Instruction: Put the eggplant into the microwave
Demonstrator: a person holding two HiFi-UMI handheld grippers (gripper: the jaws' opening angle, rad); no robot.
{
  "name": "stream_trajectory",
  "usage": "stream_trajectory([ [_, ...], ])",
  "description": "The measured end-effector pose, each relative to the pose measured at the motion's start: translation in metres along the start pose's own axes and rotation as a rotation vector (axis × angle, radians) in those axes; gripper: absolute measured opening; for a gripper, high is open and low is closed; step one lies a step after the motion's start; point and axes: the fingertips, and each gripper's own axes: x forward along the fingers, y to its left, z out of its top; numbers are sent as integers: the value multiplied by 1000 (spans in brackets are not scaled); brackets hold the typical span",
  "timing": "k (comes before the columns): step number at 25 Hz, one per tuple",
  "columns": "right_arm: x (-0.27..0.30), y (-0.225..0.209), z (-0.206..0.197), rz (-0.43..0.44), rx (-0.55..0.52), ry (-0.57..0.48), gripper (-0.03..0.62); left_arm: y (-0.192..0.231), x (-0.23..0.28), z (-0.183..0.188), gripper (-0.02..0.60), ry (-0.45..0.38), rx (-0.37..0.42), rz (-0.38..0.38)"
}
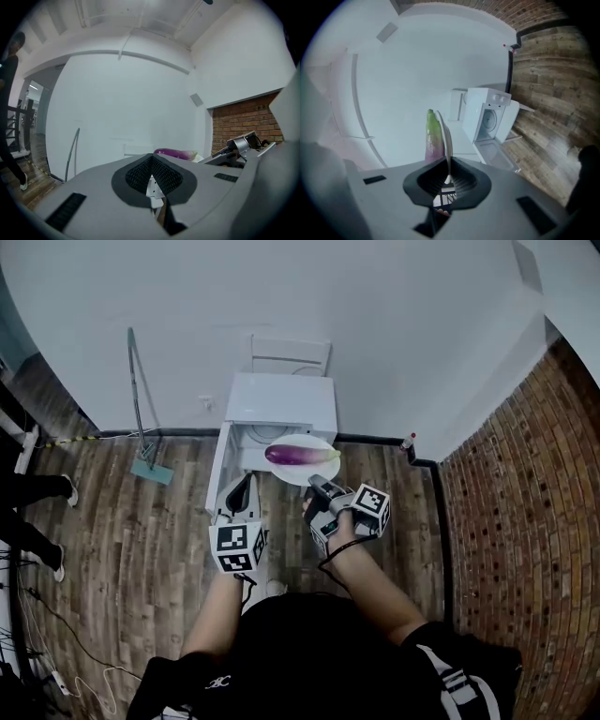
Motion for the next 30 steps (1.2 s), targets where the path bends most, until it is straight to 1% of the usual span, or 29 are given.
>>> stream_trajectory([
  [6, 31, -9, 6, -34, -6, 34, 29, 20, 18, -10, -2, 28, -35, 19],
  [11, 56, -18, 6, -49, -7, 65, 29, 38, 20, -24, -2, 54, -44, 67],
  [17, 92, -49, 13, -83, -2, 120, 29, 59, 23, -46, -3, 103, -61, 142],
  [22, 129, -78, 23, -99, -20, 178, 29, 71, 36, -60, -2, 115, -94, 202],
  [26, 158, -109, 37, -113, -9, 197, 29, 77, 55, -71, -2, 118, -100, 239],
  [30, 186, -143, 47, -130, 1, 197, 29, 86, 73, -95, -2, 138, -103, 257],
])
